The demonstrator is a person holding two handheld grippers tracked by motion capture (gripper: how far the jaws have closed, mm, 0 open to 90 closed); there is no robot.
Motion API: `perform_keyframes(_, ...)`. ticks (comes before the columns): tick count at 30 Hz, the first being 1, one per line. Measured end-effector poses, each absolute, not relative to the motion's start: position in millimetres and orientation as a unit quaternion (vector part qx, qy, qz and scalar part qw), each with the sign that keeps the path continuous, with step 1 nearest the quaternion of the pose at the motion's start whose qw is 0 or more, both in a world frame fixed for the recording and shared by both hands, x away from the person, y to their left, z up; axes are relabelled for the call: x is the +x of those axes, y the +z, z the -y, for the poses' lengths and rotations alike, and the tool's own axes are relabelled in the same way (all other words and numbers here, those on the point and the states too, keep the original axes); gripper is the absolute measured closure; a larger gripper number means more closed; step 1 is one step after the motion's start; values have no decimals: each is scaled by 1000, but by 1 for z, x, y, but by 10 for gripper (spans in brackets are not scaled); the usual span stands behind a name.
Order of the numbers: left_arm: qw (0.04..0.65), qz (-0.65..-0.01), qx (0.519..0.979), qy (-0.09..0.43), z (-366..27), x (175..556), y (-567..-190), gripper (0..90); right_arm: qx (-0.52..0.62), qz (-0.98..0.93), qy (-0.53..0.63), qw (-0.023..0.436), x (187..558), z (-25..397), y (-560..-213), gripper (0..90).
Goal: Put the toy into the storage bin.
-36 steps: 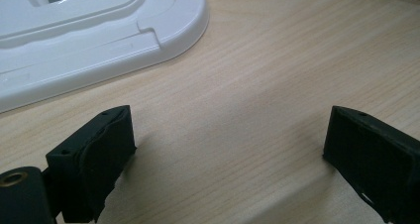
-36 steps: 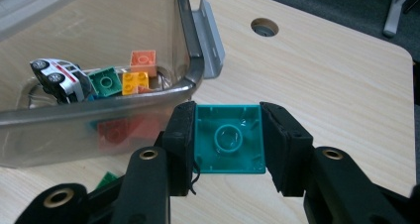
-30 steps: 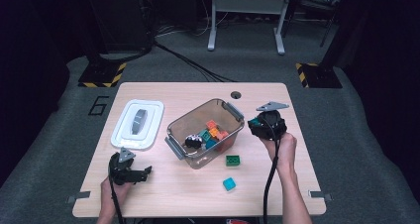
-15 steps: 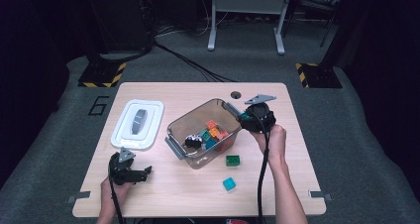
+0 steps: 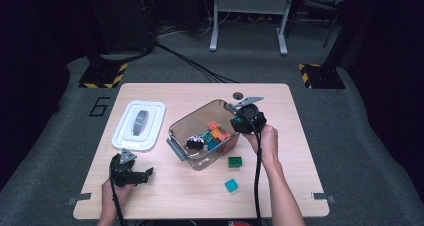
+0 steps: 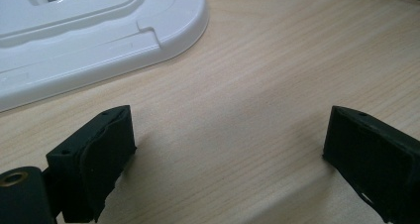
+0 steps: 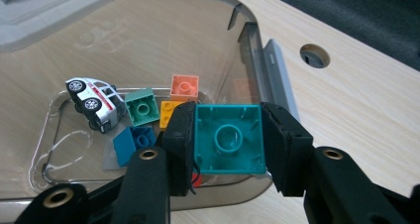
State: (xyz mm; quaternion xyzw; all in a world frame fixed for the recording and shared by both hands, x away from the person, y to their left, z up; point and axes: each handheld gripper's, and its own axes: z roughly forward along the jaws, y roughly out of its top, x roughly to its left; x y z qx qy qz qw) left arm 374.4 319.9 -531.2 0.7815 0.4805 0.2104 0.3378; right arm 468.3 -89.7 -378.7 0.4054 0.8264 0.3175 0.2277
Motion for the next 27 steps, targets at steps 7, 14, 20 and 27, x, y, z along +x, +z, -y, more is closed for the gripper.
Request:
perform_keyframes(7,338,-480,782,210,-320,374,-531,54,408,-831,310,219,469,88,-384,587)
perform_keyframes(14,338,-481,781,210,-320,374,-531,54,414,-835,286,224,466,84,-386,483)
perform_keyframes(20,338,-481,781,210,-320,374,-531,55,438,-814,303,231,456,91,-384,325)
perform_keyframes(27,337,-481,781,212,-320,374,-531,55,447,-800,329,228,439,109,-383,209)
